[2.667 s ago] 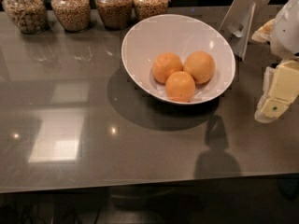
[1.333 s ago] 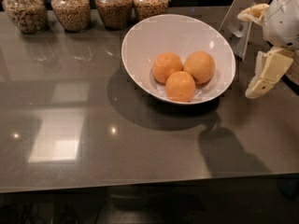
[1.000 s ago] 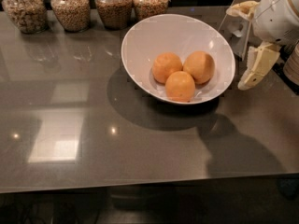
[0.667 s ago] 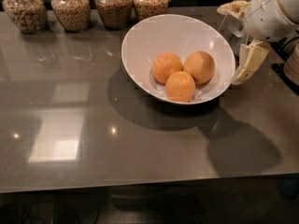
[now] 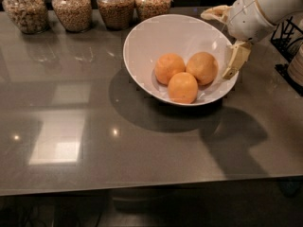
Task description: Pick orange from white bowl
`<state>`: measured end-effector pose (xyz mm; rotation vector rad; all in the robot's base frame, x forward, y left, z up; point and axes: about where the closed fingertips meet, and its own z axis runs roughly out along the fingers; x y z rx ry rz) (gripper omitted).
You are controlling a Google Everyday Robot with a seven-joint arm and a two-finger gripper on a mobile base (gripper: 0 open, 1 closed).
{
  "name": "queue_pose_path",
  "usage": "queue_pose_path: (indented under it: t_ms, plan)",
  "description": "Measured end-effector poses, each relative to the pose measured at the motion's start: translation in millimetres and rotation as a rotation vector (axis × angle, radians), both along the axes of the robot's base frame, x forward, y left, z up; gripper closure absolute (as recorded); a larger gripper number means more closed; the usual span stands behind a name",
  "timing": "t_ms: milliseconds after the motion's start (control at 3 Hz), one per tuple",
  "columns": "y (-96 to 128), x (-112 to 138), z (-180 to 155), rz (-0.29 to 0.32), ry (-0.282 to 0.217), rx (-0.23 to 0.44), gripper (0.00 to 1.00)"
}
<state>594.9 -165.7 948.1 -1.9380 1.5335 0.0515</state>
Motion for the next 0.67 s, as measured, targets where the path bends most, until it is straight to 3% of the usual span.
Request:
queue_pose_path:
  t_ms: [333, 667]
  plan:
    - [8.8, 4.5, -11.0, 0.021, 0.018, 0.006, 0.22]
    - [14.2, 5.0, -24.0, 0.041, 0.042, -0.005, 0.25]
